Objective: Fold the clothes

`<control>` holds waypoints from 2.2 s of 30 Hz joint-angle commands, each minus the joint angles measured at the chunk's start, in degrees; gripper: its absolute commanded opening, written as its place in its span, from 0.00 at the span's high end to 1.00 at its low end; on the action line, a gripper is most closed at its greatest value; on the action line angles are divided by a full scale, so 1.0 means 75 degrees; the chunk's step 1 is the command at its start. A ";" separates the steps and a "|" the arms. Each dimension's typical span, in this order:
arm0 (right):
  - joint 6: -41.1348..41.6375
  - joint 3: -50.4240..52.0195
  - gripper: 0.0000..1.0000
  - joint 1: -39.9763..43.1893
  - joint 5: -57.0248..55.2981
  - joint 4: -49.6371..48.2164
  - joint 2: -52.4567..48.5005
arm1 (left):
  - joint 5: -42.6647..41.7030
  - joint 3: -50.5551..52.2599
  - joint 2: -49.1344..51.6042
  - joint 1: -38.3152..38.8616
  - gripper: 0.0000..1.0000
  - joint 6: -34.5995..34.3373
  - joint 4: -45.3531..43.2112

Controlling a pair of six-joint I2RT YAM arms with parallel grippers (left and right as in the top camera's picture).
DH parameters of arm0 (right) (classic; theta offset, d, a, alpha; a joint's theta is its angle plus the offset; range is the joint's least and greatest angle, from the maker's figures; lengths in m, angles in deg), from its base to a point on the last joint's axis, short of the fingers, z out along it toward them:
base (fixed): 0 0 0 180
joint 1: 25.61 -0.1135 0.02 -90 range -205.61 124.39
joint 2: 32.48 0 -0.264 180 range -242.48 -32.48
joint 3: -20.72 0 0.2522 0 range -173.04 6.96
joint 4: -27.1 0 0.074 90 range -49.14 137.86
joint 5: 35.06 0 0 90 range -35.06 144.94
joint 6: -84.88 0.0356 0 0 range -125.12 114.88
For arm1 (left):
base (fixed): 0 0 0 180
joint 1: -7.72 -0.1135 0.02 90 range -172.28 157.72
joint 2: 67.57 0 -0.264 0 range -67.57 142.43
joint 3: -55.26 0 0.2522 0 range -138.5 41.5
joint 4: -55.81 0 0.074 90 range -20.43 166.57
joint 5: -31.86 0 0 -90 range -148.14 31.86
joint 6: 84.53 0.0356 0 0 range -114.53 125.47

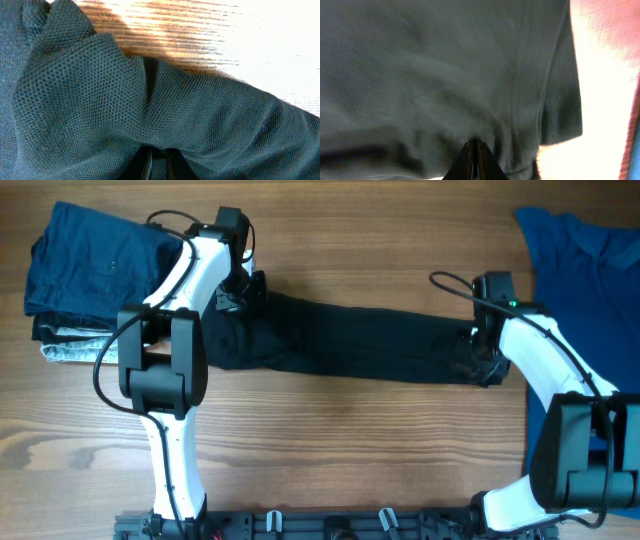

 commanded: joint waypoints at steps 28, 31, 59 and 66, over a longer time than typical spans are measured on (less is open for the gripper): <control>-0.0854 -0.1900 0.87 0.0437 0.0997 0.0204 0.0085 | 0.0478 0.0965 -0.0871 0.2806 0.96 -0.1562 -0.0787; -0.0857 -0.1900 0.87 0.0437 0.0997 0.0204 0.0085 | 0.0766 0.1609 -0.0851 0.2801 0.96 -0.1562 -0.1760; -0.1603 0.0766 0.95 0.0437 0.2124 -0.2935 -0.0761 | 0.0764 0.1874 -0.1597 0.2806 0.95 -0.1521 -0.0726; -0.1603 0.0766 0.96 0.0437 0.2124 -0.2935 -0.0775 | 0.1274 0.1894 -0.1597 0.2824 0.96 -0.1521 -0.1256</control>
